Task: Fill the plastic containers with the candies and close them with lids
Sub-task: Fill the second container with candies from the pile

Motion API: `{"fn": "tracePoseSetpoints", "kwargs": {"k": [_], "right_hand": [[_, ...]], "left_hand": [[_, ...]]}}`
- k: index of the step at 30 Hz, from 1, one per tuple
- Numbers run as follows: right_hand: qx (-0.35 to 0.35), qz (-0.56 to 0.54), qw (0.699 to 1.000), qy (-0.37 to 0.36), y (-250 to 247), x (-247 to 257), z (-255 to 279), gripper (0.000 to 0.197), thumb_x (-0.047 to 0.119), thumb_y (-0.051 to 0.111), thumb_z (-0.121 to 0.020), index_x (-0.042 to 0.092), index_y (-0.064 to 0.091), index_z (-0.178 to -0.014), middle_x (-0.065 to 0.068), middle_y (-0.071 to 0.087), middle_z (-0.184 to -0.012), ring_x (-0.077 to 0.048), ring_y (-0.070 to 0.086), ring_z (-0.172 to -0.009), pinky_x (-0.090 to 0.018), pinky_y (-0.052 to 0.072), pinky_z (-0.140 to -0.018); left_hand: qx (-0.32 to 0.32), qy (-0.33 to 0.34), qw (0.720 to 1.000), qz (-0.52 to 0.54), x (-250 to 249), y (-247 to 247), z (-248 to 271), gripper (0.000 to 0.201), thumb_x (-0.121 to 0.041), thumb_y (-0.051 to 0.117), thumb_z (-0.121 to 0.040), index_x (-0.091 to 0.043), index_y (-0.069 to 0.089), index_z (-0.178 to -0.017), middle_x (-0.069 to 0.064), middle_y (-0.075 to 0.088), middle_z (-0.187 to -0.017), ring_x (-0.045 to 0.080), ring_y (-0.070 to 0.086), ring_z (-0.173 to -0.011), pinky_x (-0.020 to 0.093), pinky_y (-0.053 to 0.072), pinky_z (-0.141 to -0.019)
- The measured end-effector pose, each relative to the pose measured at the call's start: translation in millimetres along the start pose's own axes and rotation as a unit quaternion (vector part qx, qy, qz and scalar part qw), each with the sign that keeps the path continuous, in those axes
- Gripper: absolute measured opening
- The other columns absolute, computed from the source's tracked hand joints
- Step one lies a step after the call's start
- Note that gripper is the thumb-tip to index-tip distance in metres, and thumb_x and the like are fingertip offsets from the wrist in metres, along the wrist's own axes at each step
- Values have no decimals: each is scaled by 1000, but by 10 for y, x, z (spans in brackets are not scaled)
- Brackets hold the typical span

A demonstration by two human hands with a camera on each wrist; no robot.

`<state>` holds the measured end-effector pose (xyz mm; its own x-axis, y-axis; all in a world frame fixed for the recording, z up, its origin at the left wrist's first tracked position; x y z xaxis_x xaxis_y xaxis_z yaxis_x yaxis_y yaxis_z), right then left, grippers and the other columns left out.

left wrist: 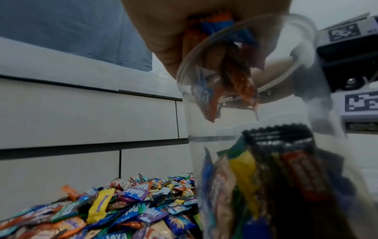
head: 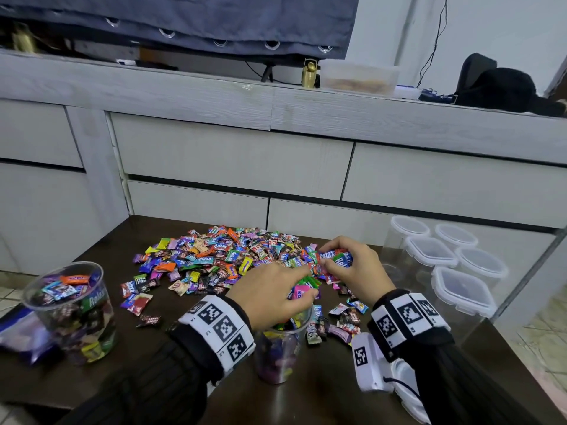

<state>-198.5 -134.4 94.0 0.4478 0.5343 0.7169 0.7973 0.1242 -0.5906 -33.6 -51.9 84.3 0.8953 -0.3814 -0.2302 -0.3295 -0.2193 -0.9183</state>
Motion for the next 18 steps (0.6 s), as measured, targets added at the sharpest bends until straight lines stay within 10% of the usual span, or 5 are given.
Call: {"fn": "tracePoseSetpoints", "kwargs": {"k": [8, 18], "right_hand": [[1, 17, 1000, -8, 17, -28, -19, 10, 19, 72, -84, 19, 67, -93, 9, 68, -91, 6, 60, -70, -8, 45, -61], [1, 28, 1000, 3, 15, -74, -37, 11, 22, 72, -84, 22, 65, -93, 7, 67, -92, -6, 64, -75, -12, 49, -60]], "left_hand": [[0, 72, 996, -51, 44, -23, -33, 39, -51, 36, -89, -23, 57, -107, -1, 62, -70, 16, 44, -58, 30, 31, -54], [-5, 111, 990, -82, 24, -32, -20, 43, -51, 44, -84, -15, 66, -93, -1, 60, -83, 19, 55, -73, 26, 27, -58]]}}
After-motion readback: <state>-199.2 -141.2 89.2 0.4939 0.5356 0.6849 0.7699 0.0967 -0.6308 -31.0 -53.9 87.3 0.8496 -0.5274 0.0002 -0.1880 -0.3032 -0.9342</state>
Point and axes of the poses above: each hand's wrist, its own z-axis away from the middle knuckle, its own y-axis out of the palm, x = y × z, the point moved 3 cm from there along -z, towards the middle knuckle
